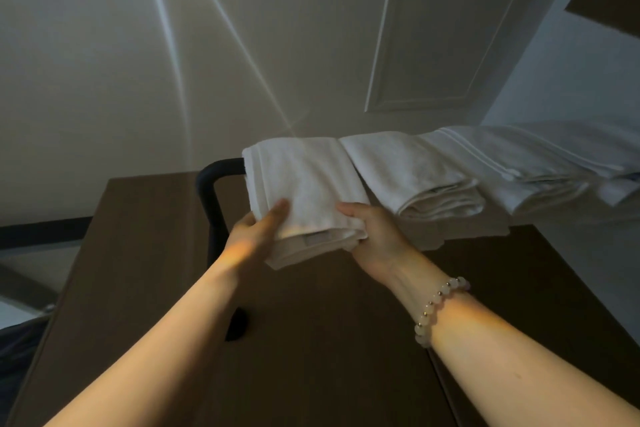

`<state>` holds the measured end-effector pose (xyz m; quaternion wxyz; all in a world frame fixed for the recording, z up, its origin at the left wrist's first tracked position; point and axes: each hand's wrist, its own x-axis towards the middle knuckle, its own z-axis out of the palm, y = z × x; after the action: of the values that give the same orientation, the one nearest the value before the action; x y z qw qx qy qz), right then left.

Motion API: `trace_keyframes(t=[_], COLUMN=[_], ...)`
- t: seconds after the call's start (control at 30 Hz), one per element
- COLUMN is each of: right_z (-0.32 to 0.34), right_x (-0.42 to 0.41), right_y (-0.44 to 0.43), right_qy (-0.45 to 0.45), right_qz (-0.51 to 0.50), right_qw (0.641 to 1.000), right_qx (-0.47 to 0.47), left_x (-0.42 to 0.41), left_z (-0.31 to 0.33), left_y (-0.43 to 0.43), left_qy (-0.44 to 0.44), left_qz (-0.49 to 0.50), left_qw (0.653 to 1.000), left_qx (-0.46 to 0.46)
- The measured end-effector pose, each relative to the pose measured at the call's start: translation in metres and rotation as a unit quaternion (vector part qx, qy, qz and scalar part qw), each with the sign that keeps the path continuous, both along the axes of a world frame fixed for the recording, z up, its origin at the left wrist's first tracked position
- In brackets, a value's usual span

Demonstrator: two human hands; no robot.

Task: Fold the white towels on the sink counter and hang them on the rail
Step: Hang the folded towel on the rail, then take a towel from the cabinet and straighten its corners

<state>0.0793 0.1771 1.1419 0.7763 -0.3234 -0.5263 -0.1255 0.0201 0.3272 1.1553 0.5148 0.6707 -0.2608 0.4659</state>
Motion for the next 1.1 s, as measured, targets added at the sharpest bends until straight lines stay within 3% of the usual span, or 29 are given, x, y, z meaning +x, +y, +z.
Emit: trace_keyframes(t=[0.37,0.73,1.1], right_z=[-0.006,-0.007,-0.013], right_x=[-0.007,-0.007,-0.019], right_y=[-0.006,-0.002,0.003], right_qy=[-0.004,0.017,0.046], right_qz=[-0.04,-0.08,-0.124], right_qw=[0.998,0.995,0.991], right_qx=[-0.047,-0.053,-0.018], left_x=[-0.001,-0.011,-0.019], left_z=[-0.006,-0.006,-0.012], left_y=[-0.014,-0.018,-0.028], left_qy=[-0.092,-0.027,-0.029], left_qz=[0.042,-0.008,0.066], left_qw=[0.992,0.992,0.991], left_qx=[-0.069,-0.121,-0.117])
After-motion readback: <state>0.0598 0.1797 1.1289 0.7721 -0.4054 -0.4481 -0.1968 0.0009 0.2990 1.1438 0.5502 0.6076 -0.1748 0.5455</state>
